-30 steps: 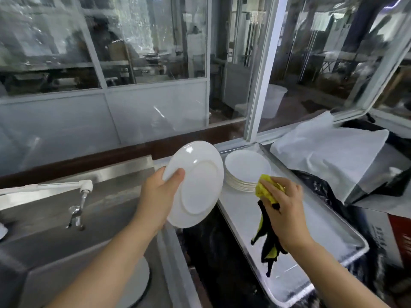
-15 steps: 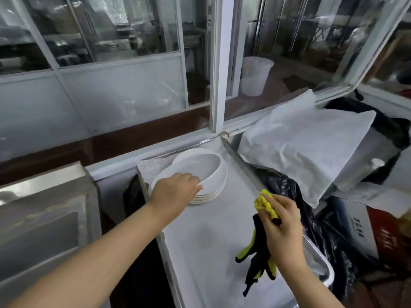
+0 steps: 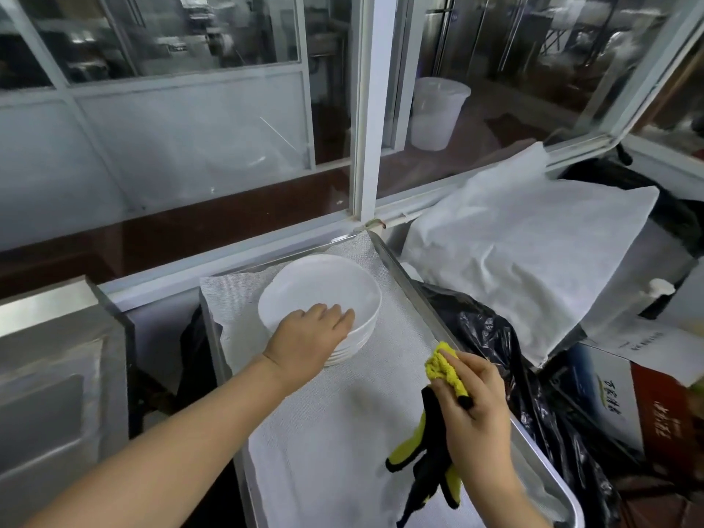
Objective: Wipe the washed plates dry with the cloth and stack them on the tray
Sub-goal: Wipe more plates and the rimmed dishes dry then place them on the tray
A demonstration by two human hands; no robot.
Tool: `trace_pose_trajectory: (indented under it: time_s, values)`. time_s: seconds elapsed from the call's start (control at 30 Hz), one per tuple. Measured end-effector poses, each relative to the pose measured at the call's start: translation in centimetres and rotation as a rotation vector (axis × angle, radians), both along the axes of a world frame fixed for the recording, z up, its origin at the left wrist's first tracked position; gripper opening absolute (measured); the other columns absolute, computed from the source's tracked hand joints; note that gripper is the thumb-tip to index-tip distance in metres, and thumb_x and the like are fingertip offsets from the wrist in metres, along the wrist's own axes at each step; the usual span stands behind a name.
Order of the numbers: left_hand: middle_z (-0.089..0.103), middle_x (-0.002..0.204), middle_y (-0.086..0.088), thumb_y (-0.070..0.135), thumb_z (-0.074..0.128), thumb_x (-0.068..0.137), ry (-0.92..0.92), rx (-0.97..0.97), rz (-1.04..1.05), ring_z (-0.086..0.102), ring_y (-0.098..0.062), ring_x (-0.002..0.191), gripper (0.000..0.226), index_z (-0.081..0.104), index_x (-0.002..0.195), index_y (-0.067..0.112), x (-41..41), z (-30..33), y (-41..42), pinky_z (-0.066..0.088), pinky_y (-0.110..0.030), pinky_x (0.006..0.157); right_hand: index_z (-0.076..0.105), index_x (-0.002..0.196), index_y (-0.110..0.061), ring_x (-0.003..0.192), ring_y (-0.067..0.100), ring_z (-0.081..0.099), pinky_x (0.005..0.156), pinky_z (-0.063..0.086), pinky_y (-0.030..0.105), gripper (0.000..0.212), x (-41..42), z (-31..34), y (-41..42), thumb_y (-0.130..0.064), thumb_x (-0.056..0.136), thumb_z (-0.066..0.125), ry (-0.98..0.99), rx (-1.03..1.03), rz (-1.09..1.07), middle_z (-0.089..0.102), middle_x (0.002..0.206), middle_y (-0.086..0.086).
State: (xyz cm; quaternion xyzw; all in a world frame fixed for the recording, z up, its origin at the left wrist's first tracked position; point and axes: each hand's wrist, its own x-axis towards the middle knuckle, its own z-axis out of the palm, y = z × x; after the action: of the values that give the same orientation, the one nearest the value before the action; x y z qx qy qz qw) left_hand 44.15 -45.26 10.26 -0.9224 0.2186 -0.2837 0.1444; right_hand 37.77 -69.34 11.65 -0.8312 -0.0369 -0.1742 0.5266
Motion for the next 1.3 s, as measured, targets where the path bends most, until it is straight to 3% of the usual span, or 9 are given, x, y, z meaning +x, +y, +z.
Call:
trace_pose_trajectory:
  time_s: [0.17,0.3,0.37,0.53,0.67,0.73,0.87,1.17,1.3]
  values:
    - [0.070,0.089,-0.001,0.009,0.079,0.054,-0.034,-0.011,-0.064,0.067,-0.019,0.075,0.064,0.053,0.113,0.012,0.7,-1.4,0.1,0.051,-0.026,0.053,0.065,0.111,-0.027,0.108,0.021,0.051,0.086,0.031,0.001,0.053,0.7,-0.9,0.3,0.011,0.075,0.072,0.014,0.013,0.008,0.056,0.109,-0.004]
    - [0.071,0.090,-0.002,0.047,0.082,0.065,-0.014,-0.010,-0.088,0.068,-0.019,0.076,0.052,0.069,0.104,0.015,1.5,-2.1,0.1,0.053,-0.027,0.056,0.066,0.111,-0.023,0.107,0.024,0.052,0.086,0.032,0.001,0.052,1.2,-1.5,0.5,0.013,0.074,0.072,0.018,0.002,0.016,0.058,0.107,0.000]
    - [0.072,0.093,-0.002,0.054,0.079,0.065,0.016,-0.021,-0.064,0.068,-0.019,0.078,0.053,0.073,0.101,0.017,1.6,-2.3,0.1,0.054,-0.028,0.059,0.068,0.110,-0.020,0.107,0.027,0.052,0.085,0.032,0.000,0.049,1.4,-1.7,0.6,0.013,0.074,0.072,0.025,-0.011,0.024,0.058,0.107,0.004]
    - [0.071,0.098,-0.003,0.050,0.072,0.074,0.050,-0.058,-0.002,0.068,-0.021,0.083,0.045,0.073,0.105,0.017,1.7,-2.8,-0.1,0.054,-0.030,0.064,0.065,0.112,-0.021,0.107,0.028,0.052,0.083,0.032,-0.001,0.051,1.8,-2.2,0.9,0.013,0.074,0.072,0.034,-0.012,0.034,0.057,0.108,0.005]
    - [0.071,0.100,-0.004,0.046,0.041,0.085,0.108,-0.117,0.032,0.068,-0.023,0.085,0.047,0.073,0.105,0.017,1.6,-2.6,-0.1,0.054,-0.030,0.067,0.064,0.111,-0.025,0.107,0.025,0.052,0.085,0.031,0.000,0.052,2.2,-2.3,1.2,0.012,0.075,0.072,0.039,-0.012,0.037,0.057,0.108,0.003]
    - [0.071,0.102,-0.004,0.047,0.045,0.085,0.139,-0.103,0.045,0.068,-0.023,0.087,0.045,0.072,0.107,0.018,1.6,-2.6,-0.1,0.054,-0.030,0.069,0.064,0.111,-0.025,0.107,0.024,0.053,0.087,0.031,0.000,0.052,2.2,-2.3,1.4,0.012,0.075,0.072,0.033,-0.024,0.034,0.057,0.108,0.003]
    - [0.071,0.105,-0.005,0.050,0.075,0.072,0.235,-0.111,0.085,0.067,-0.024,0.091,0.049,0.071,0.109,0.018,1.3,-2.9,0.1,0.054,-0.032,0.072,0.065,0.111,-0.023,0.107,0.022,0.053,0.089,0.031,0.002,0.051,2.0,-2.3,1.7,0.012,0.074,0.072,0.027,-0.034,0.031,0.057,0.109,0.005]
    - [0.070,0.108,-0.005,0.041,0.079,0.069,0.285,-0.359,0.175,0.067,-0.023,0.097,0.047,0.072,0.108,0.017,-1.3,-0.9,-0.4,0.054,-0.032,0.080,0.065,0.110,-0.023,0.104,0.021,0.054,0.090,0.033,0.004,0.050,0.3,-1.1,3.3,0.012,0.075,0.072,0.017,-0.057,0.044,0.057,0.106,0.000]
    - [0.071,0.104,-0.002,0.030,0.056,0.079,0.258,-0.555,0.200,0.067,-0.021,0.095,0.035,0.074,0.105,0.015,-6.7,0.4,1.7,0.055,-0.031,0.077,0.066,0.110,-0.024,0.106,0.007,0.052,0.089,0.032,0.003,0.045,-1.0,1.1,5.6,0.008,0.079,0.070,0.032,-0.004,0.088,0.055,0.107,-0.009]
